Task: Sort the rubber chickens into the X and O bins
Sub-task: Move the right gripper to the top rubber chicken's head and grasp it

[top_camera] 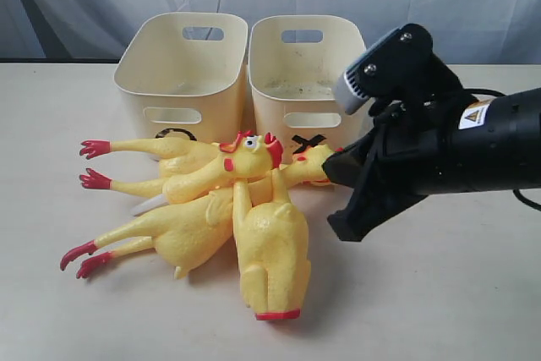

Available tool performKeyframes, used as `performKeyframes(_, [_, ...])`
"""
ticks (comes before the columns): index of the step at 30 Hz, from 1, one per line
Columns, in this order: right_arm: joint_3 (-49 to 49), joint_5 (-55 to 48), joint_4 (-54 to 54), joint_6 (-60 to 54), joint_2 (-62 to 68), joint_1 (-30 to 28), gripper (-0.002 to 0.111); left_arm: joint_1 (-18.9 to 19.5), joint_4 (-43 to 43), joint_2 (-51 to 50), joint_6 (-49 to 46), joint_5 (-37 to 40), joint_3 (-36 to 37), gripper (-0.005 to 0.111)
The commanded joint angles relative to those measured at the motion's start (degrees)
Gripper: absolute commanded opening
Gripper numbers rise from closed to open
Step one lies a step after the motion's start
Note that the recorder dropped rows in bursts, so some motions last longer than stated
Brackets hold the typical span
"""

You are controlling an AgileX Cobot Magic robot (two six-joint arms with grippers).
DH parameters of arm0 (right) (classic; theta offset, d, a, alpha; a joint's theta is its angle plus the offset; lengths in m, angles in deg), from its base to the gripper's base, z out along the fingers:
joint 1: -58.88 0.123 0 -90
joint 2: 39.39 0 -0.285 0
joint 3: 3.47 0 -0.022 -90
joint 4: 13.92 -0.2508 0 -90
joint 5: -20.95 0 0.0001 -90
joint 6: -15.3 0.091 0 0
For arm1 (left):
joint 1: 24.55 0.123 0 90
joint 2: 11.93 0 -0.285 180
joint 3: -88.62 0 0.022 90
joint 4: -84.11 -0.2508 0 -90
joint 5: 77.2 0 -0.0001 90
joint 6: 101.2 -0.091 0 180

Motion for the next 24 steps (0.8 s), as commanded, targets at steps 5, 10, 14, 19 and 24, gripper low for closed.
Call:
performKeyframes(5, [-0.3, 13.7, -0.63, -3.0, 6.35, 2.69, 0.058, 0.04, -0.38, 0.35, 0.06, 0.02, 0.16, 0.0])
performKeyframes(10, [-4.09, 15.04, -1.04, -3.0, 11.53, 4.06, 0.069, 0.04, -0.38, 0.35, 0.06, 0.02, 0.16, 0.0])
performKeyframes(14, [-6.94, 15.62, -0.82, -3.0, 13.86, 5.42, 0.069, 0.04, -0.38, 0.35, 0.06, 0.02, 0.16, 0.0])
performKeyframes(19, [-8.83, 16.26, 1.5, -3.11, 16.43, 5.42, 0.069, 0.04, -0.38, 0.35, 0.06, 0.02, 0.16, 0.0])
performKeyframes(24, [-8.83, 18.44, 1.74, -3.11, 18.38, 5.42, 0.069, 0.04, -0.38, 0.35, 0.06, 0.02, 0.16, 0.0])
